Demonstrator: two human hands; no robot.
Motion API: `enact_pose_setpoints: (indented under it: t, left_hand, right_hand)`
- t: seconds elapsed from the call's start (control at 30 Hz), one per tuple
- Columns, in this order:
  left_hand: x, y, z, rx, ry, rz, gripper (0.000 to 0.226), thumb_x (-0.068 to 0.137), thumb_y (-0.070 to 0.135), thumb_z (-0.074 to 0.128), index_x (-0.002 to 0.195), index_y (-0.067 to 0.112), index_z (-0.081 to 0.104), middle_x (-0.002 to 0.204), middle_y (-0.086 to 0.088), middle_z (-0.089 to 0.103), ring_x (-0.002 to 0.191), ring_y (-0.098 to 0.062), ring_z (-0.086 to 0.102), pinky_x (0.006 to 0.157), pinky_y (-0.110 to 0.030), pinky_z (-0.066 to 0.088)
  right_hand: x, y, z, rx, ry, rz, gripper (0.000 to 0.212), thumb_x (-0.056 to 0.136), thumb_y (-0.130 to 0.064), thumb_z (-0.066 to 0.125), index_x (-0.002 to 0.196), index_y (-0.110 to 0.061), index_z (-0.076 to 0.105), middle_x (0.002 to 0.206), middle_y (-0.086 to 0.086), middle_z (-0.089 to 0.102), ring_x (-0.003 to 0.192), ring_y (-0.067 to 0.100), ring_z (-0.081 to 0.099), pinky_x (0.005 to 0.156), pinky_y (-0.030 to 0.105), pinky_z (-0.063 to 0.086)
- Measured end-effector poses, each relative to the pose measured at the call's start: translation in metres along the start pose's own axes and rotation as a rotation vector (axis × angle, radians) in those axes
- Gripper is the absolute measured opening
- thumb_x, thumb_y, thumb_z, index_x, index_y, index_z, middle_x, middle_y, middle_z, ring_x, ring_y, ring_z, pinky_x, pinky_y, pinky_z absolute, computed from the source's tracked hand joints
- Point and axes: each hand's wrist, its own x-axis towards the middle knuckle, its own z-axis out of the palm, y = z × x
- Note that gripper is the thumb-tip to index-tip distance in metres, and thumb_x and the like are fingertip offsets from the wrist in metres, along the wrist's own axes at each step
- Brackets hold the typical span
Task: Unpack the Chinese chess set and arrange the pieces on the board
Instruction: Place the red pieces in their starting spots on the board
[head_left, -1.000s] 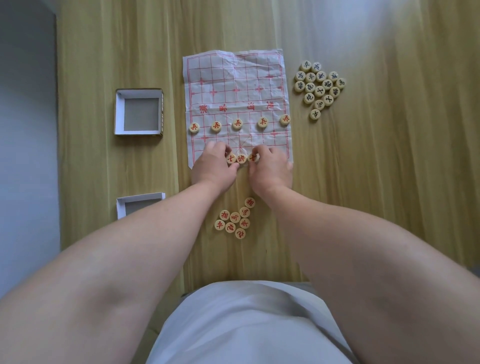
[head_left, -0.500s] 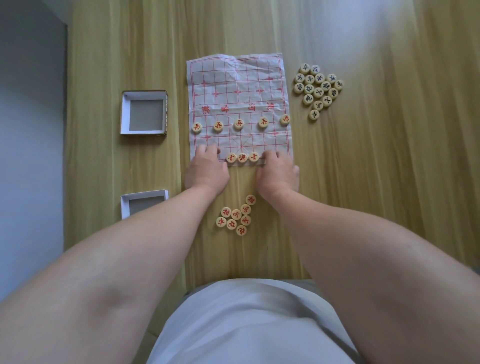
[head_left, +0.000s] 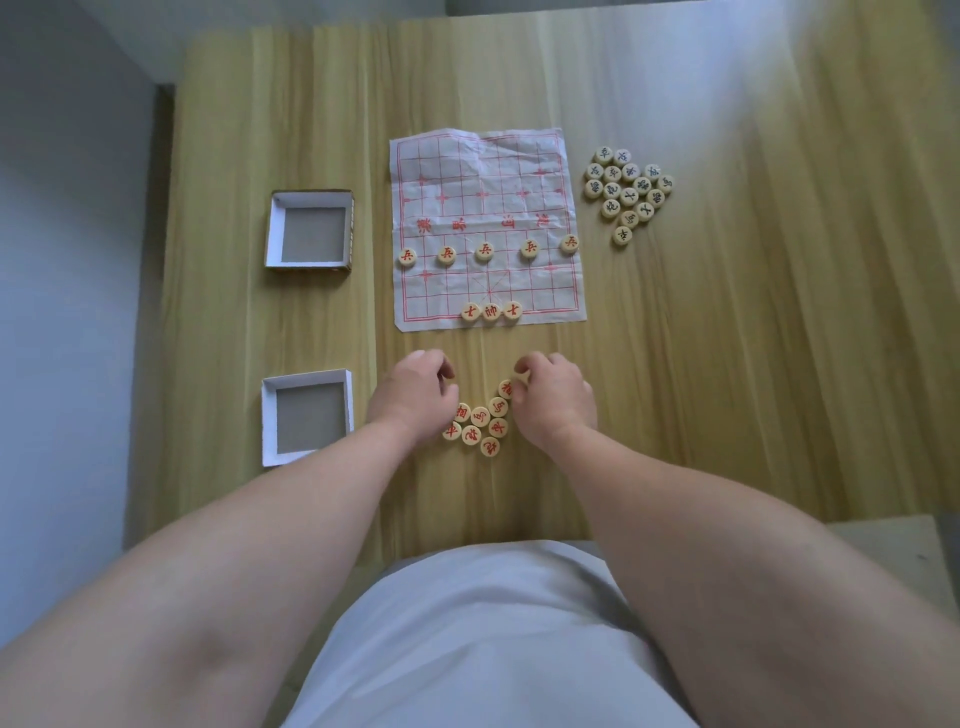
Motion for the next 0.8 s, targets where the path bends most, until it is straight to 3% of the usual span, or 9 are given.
enact_pose_setpoints:
  t: [0.2,0.53,0.67,0.8]
  left_hand:
    - [-0.025,-0.01,0.008,-0.015,0.007,0.003,0.01,0.09,0.023,0.057,0.099,0.024,0.061,0.095,0.007,0.057,0.086,-0.017,0.058,0.07,-0.028,0.047]
    - [-0.047,-0.016,0.016,0.013,0.025,0.015,0.009,0.093,0.031,0.059,0.1,0.025,0.058,0.099,0.006,0.055,0.085,-0.018,0.06,0.074,-0.037,0.056]
    - [-0.055,-0.018,0.018,0.049,0.034,0.045,0.013,0.092,0.035,0.058,0.102,0.026,0.057,0.103,0.006,0.052,0.086,-0.021,0.06,0.072,-0.035,0.054]
    - [-0.066,-0.018,0.022,0.129,0.07,0.203,0.027,0.091,0.036,0.061,0.116,0.027,0.059,0.106,0.006,0.052,0.08,-0.018,0.057,0.067,-0.031,0.051]
  right_hand:
    - [-0.02,0.001,0.013,0.003,0.024,0.027,0.024,0.103,-0.034,0.048,0.122,-0.026,0.06,0.118,-0.002,0.06,0.109,0.023,0.054,0.092,0.038,0.047]
    - [-0.048,0.004,0.022,0.02,0.022,0.087,0.013,0.101,-0.025,0.052,0.113,-0.024,0.058,0.113,-0.001,0.06,0.102,0.024,0.055,0.09,0.039,0.048]
    - [-0.055,0.004,0.025,0.033,0.005,0.079,0.012,0.101,-0.033,0.054,0.108,-0.024,0.057,0.108,-0.003,0.061,0.098,0.022,0.056,0.09,0.04,0.05]
    - [-0.063,0.006,0.029,0.022,-0.032,0.063,0.023,0.097,-0.046,0.057,0.104,-0.025,0.056,0.105,-0.003,0.063,0.099,0.023,0.06,0.089,0.041,0.05]
